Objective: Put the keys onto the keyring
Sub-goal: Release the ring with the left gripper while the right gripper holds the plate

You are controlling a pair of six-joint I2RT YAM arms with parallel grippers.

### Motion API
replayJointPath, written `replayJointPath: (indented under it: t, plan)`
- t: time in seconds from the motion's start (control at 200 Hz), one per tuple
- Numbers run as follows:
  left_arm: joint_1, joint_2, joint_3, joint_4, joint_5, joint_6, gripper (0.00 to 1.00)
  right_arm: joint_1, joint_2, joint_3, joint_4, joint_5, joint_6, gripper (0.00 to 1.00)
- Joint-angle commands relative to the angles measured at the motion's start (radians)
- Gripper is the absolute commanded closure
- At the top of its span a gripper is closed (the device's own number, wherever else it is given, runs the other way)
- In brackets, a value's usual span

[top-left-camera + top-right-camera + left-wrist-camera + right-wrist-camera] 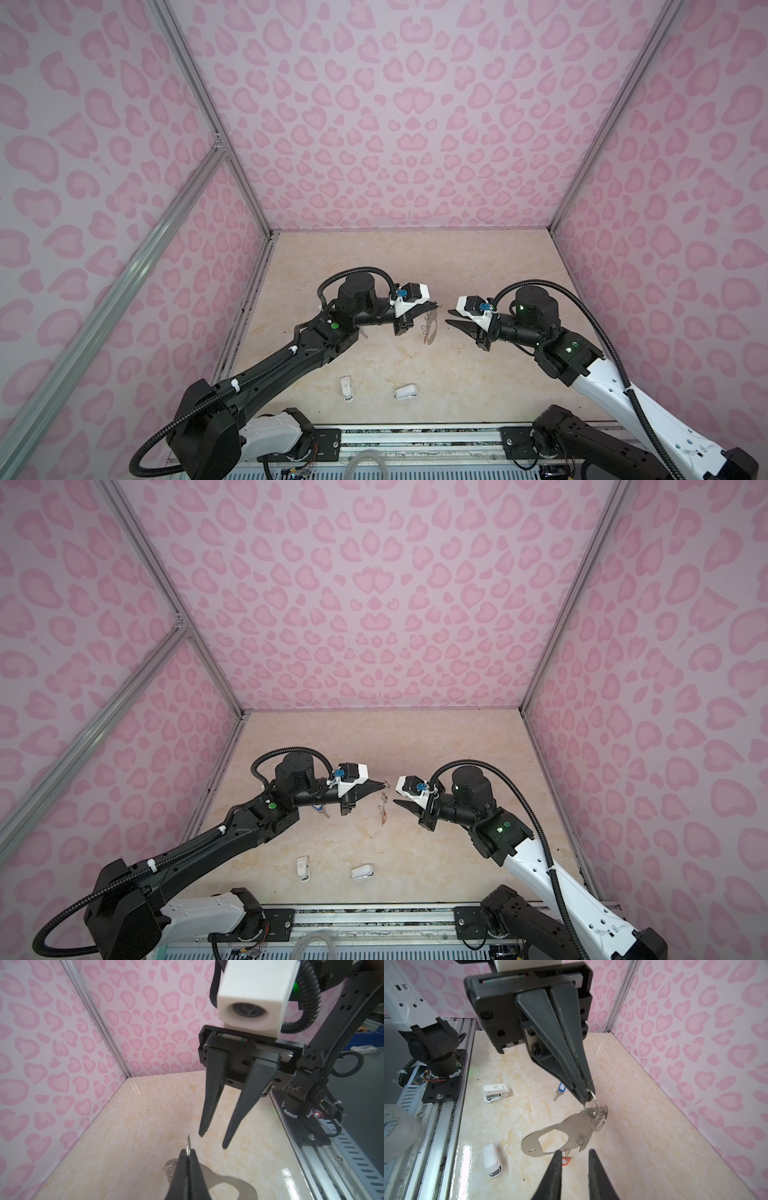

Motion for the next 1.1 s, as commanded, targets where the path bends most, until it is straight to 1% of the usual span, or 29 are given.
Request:
replayJointPath:
  t: [0.0, 0.125, 0.335, 0.47, 0.7, 0.76, 0.78, 0.835, 0.905, 0.91, 0.925, 0.935, 0.97, 0.99, 1.02, 1.045, 1.095]
  plan:
    - [0.004, -0.013, -0.025, 0.14, 0.062, -0.058, 0.97, 0.0, 0.007, -0.002, 0.107, -0.04, 0.052, 0.78]
    - [0.005, -0.012, -0.037, 0.16, 0.084, -0.067, 0.97, -0.001, 0.022, -0.001, 0.163, -0.068, 0.08, 0.79]
    - [0.005, -0.014, -0.044, 0.165, 0.099, -0.064, 0.97, -0.002, 0.052, 0.012, 0.159, -0.098, 0.083, 0.81]
    - [0.005, -0.011, -0.038, 0.147, 0.113, -0.054, 0.97, -0.003, 0.056, 0.015, 0.166, -0.113, 0.083, 0.86]
    - [0.006, -0.011, -0.034, 0.136, 0.126, -0.044, 0.97, -0.014, 0.066, 0.019, 0.142, -0.138, 0.076, 1.0]
    - [0.006, -0.008, -0.03, 0.129, 0.118, -0.044, 0.97, -0.015, 0.067, 0.02, 0.136, -0.138, 0.072, 1.0]
    - [0.007, -0.008, -0.03, 0.125, 0.112, -0.044, 0.94, -0.016, 0.067, 0.019, 0.134, -0.136, 0.07, 1.0]
    - [0.01, -0.012, -0.023, 0.105, 0.08, -0.045, 0.82, -0.018, 0.068, 0.017, 0.127, -0.131, 0.065, 1.0]
    - [0.03, -0.023, -0.021, 0.078, 0.012, -0.059, 0.69, -0.025, 0.07, 0.017, 0.11, -0.124, 0.058, 1.0]
    - [0.032, -0.025, -0.021, 0.076, 0.008, -0.062, 0.66, -0.025, 0.07, 0.017, 0.108, -0.123, 0.058, 1.0]
    - [0.039, -0.029, -0.022, 0.068, -0.004, -0.068, 0.65, -0.026, 0.072, 0.017, 0.102, -0.121, 0.056, 1.0]
    - [0.045, -0.032, -0.021, 0.063, -0.009, -0.072, 0.61, -0.028, 0.072, 0.017, 0.098, -0.12, 0.054, 1.0]
    - [0.063, -0.044, -0.018, 0.042, -0.044, -0.093, 0.53, -0.032, 0.075, 0.017, 0.084, -0.118, 0.049, 1.0]
    - [0.072, -0.052, -0.016, 0.026, -0.069, -0.107, 0.47, -0.035, 0.076, 0.017, 0.077, -0.116, 0.046, 1.0]
    - [0.084, -0.062, -0.01, -0.011, -0.129, -0.123, 0.39, -0.036, 0.079, 0.017, 0.068, -0.113, 0.042, 1.0]
    - [0.093, -0.068, -0.002, -0.053, -0.173, -0.13, 0.36, -0.037, 0.081, 0.017, 0.058, -0.108, 0.036, 1.0]
    - [0.107, -0.078, 0.017, -0.149, -0.259, -0.141, 0.34, -0.038, 0.086, 0.016, 0.045, -0.103, 0.028, 1.0]
